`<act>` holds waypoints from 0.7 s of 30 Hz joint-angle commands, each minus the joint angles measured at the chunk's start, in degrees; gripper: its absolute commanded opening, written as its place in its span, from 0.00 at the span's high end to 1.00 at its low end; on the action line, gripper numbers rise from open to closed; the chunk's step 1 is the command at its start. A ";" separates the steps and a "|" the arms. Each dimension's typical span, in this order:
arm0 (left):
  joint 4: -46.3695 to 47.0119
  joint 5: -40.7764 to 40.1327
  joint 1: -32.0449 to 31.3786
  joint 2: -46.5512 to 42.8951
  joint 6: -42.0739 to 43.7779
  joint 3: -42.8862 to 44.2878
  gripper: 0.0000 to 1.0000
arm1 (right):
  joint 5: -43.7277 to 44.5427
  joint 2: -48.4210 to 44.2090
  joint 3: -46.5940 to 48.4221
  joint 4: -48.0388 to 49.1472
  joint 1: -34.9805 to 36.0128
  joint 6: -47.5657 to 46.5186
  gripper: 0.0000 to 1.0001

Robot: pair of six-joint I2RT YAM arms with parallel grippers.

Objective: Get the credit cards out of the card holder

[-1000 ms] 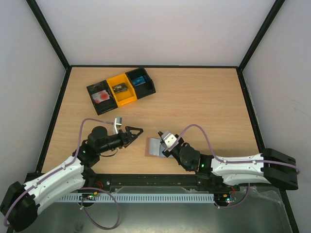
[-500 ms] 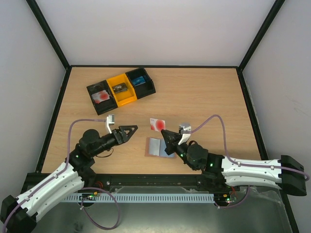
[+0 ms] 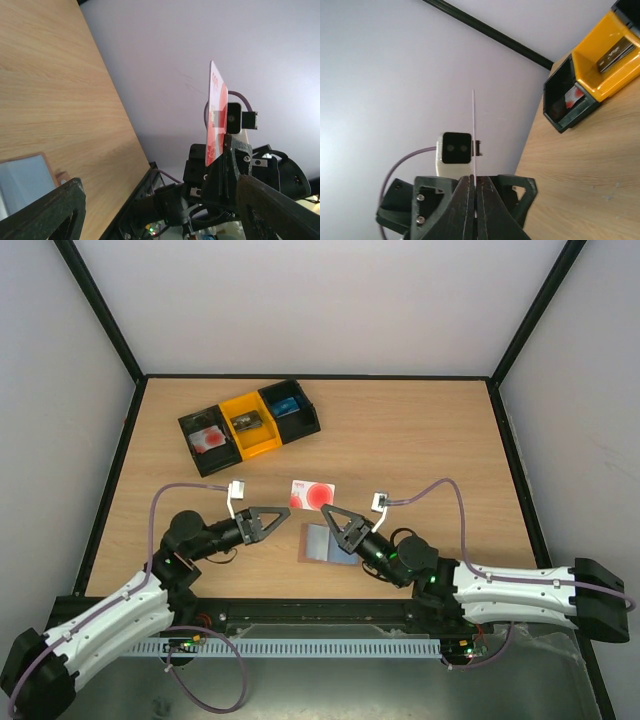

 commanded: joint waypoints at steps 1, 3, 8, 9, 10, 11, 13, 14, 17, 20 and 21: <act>10.20 4.19 0.34 1.89 -3.71 -1.73 0.19 | -1.35 1.36 -0.31 5.66 -0.18 5.64 0.98; 12.30 4.56 0.36 2.35 -4.79 -2.17 0.23 | -1.42 1.68 -0.35 5.62 -0.13 5.92 0.98; 15.12 4.77 0.34 2.73 -6.60 -2.98 0.37 | -1.20 1.46 -0.37 4.83 -0.12 5.95 0.98; 15.38 4.84 0.34 2.83 -6.75 -3.06 0.40 | -1.24 1.37 -0.32 4.75 -0.12 5.95 0.98; 15.55 4.79 0.34 2.94 -6.97 -3.07 0.44 | -1.26 1.41 -0.32 4.63 -0.18 5.97 0.98; 15.65 4.73 0.34 2.98 -7.15 -3.07 0.45 | -1.35 1.51 -0.25 4.53 -0.17 5.87 0.98; 15.82 4.31 0.34 3.13 -7.35 -3.12 0.47 | -1.66 2.02 0.01 4.18 -0.15 5.66 0.98; 15.89 4.11 0.34 3.18 -7.44 -3.14 0.48 | -1.90 2.25 0.17 3.98 -0.13 5.65 0.98; 16.37 3.81 0.34 3.42 -7.78 -3.11 0.51 | -2.57 2.74 0.23 4.02 -0.18 6.02 0.98; 16.72 3.72 0.34 3.66 -8.26 -3.11 0.55 | -2.89 2.87 0.29 3.85 -0.17 6.08 0.98; 16.68 3.62 0.34 3.73 -8.32 -3.10 0.56 | -2.91 2.94 0.29 3.80 -0.17 6.14 0.98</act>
